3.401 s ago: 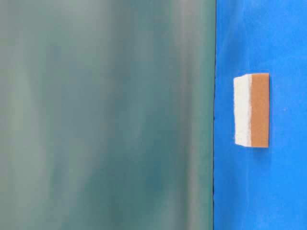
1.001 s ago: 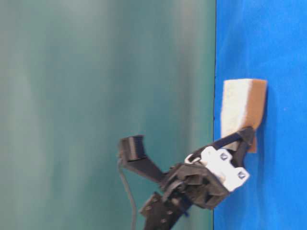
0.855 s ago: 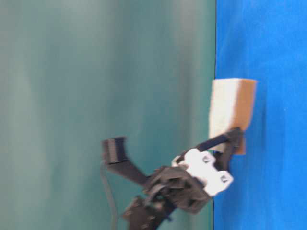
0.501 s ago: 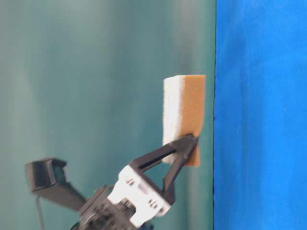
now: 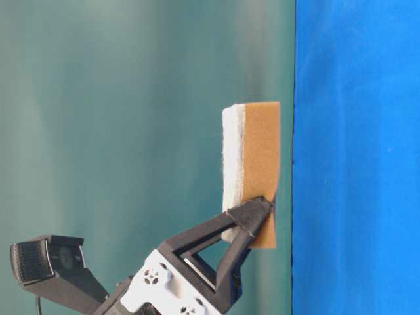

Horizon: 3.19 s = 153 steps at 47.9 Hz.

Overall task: Hand over the sponge with the left arm and wipe it with the right arm.
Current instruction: 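Lift the sponge with the left gripper toward the table centre, then move the open right gripper to the sponge's right end and close, then open the left gripper and withdraw it left, leaving sponge in right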

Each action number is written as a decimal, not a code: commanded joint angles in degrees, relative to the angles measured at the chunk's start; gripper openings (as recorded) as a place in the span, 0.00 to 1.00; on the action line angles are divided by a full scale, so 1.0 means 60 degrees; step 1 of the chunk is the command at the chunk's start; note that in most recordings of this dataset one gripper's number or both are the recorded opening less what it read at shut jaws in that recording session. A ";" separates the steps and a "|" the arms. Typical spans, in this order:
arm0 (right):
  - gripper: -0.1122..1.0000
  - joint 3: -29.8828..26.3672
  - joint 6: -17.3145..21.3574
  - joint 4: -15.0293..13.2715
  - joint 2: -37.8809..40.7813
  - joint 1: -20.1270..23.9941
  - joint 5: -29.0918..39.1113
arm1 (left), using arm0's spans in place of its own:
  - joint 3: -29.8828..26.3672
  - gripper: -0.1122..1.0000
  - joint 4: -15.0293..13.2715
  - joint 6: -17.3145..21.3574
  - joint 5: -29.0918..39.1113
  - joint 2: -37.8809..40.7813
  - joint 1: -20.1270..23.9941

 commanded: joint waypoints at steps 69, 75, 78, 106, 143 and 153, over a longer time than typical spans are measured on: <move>0.76 -0.4336 0.0469 0.0234 0.6372 0.0220 0.0293 | -0.0117 0.42 0.0000 0.0029 -0.0044 -0.0103 -0.0059; 0.76 -0.4497 0.0469 0.0220 0.6709 0.0220 0.0615 | -0.0117 0.42 0.0000 0.0059 -0.0044 -0.0103 -0.0029; 0.76 -0.4541 0.0469 0.0234 0.6841 0.0205 0.0732 | -0.0117 0.42 0.0000 0.0059 -0.0044 -0.0103 -0.0015; 0.58 -0.4585 0.0337 -0.0103 0.6987 0.0117 0.0820 | -0.0088 0.37 0.0029 0.0176 -0.0015 -0.0103 0.0000; 0.25 -0.4277 0.0396 -0.0132 0.6035 0.0161 0.1538 | 0.0688 0.90 0.0044 0.0703 -0.1157 -0.1084 -0.0059; 0.25 -0.3765 0.0439 -0.0117 0.5508 0.0161 0.1567 | 0.1919 0.88 0.0044 0.0718 -0.2095 -0.2490 -0.0059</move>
